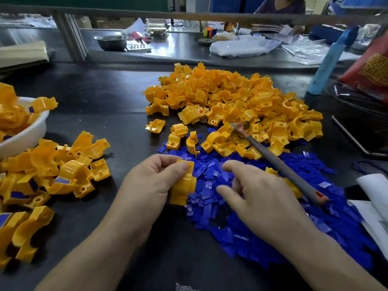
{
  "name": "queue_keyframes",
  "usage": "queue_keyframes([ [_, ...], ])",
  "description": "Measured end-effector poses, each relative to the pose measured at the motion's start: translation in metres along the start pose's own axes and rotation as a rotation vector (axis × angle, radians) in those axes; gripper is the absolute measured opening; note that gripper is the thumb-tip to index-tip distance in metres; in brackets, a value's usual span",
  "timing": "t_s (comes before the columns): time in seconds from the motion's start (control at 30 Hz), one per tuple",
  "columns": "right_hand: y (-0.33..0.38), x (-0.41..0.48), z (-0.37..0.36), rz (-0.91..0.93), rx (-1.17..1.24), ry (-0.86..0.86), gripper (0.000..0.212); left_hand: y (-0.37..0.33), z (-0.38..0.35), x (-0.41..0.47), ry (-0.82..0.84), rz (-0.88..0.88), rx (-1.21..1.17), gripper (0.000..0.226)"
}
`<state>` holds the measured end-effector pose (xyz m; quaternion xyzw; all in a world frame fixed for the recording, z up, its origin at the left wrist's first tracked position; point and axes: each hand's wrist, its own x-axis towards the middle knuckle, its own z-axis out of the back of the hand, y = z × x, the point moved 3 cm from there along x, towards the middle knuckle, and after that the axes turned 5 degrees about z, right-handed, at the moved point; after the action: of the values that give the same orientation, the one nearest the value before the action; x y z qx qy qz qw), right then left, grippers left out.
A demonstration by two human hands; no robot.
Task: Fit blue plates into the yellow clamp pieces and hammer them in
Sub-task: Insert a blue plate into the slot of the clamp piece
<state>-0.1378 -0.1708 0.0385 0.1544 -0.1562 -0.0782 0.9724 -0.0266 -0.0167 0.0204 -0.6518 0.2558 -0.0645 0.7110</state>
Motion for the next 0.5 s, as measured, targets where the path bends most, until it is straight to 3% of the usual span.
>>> queue_keyframes([
  [0.07,-0.001,-0.001,-0.008,-0.015,-0.170,0.139,0.051,-0.002,0.008,0.005,-0.047,0.013,-0.027,0.022],
  [0.13,0.001,-0.002,-0.015,0.002,-0.233,0.205,0.043,-0.003,0.014,0.010,-0.080,0.011,-0.046,0.012],
  [0.2,0.003,0.000,-0.017,0.029,-0.230,0.185,0.029,-0.004,0.018,0.013,-0.095,0.000,-0.066,0.008],
  [0.33,-0.006,0.002,-0.017,0.014,-0.207,0.165,0.025,-0.003,0.026,0.017,-0.128,-0.020,-0.076,0.007],
  [0.5,0.000,0.001,-0.021,0.050,-0.196,0.133,0.044,0.001,0.020,0.016,-0.085,-0.014,-0.061,0.008],
])
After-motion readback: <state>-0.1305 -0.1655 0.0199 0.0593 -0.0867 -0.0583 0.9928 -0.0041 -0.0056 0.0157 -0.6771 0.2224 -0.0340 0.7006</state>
